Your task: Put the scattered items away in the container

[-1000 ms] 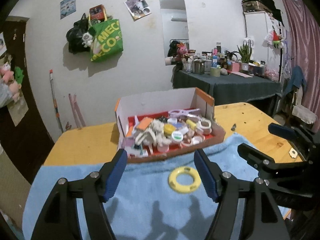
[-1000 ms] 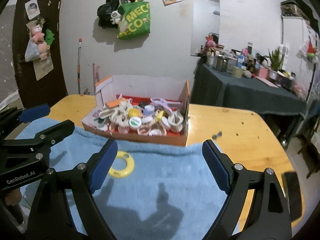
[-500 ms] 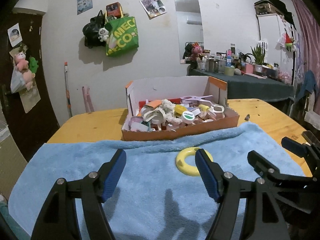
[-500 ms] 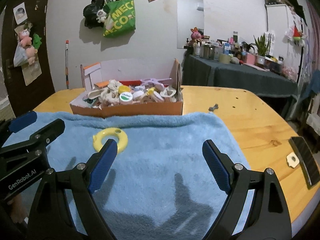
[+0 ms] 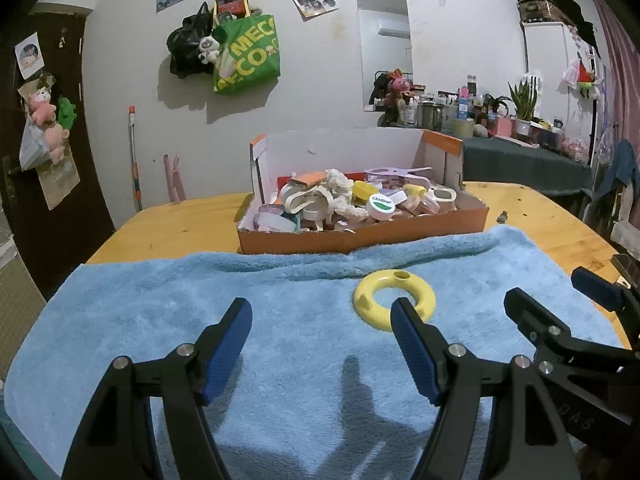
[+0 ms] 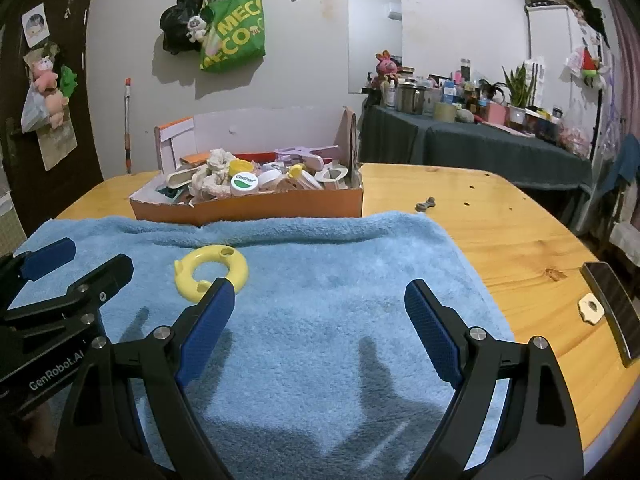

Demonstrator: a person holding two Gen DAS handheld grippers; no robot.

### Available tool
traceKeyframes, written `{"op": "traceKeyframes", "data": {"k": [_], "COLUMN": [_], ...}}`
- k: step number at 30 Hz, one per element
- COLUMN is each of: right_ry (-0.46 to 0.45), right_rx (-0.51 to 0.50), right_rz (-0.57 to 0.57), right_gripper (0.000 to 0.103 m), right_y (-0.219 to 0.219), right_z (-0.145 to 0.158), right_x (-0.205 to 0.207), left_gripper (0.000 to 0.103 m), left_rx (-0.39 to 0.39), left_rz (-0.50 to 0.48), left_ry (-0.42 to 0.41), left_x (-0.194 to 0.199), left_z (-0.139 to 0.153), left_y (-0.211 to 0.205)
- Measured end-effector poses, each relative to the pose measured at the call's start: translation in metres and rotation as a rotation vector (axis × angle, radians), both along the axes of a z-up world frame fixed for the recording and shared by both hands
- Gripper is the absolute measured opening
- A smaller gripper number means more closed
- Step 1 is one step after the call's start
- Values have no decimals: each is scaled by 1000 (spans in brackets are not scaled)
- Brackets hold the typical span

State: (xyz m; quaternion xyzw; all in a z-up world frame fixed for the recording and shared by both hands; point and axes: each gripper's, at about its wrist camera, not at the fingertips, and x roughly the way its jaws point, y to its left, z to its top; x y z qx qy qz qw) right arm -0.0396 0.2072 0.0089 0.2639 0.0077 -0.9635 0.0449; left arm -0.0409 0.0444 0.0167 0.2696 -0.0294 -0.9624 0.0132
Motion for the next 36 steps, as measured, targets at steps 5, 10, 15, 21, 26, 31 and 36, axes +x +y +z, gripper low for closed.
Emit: {"op": "traceKeyframes", "data": {"k": [5,10,15,21,26,31,36], "right_ry": [-4,-9,-5,-18,-22,-26,-30], "right_rx": [6,34,53,32,29,28,27], "right_rz": [-6,-12,-11,-13,-13,-13,-12], "right_gripper": [87,87,87,87,87,87,87], "right_y": [-1,-4,-7,-5,-5,-5,-4], "right_z": [-2,-4,-5,-6,-6,-6,-7], "right_x": [-2,-1,1,1,1,0,0], "left_gripper": [74,75,75,75,75,75,75], "left_rx": [-5,31,33,30,26,24,21], "left_rz": [13,11,14,16,19,20,21], "left_ry": [-11,-54,-61,-70,-73,-74,-79], "left_x": [-2,-6,-6,-7,-8,-7,-8], "left_z": [-5,-12,-14,-13,-13,-13,-14], "left_y": [-1,-6,-6,-5,-5,-5,-6]}}
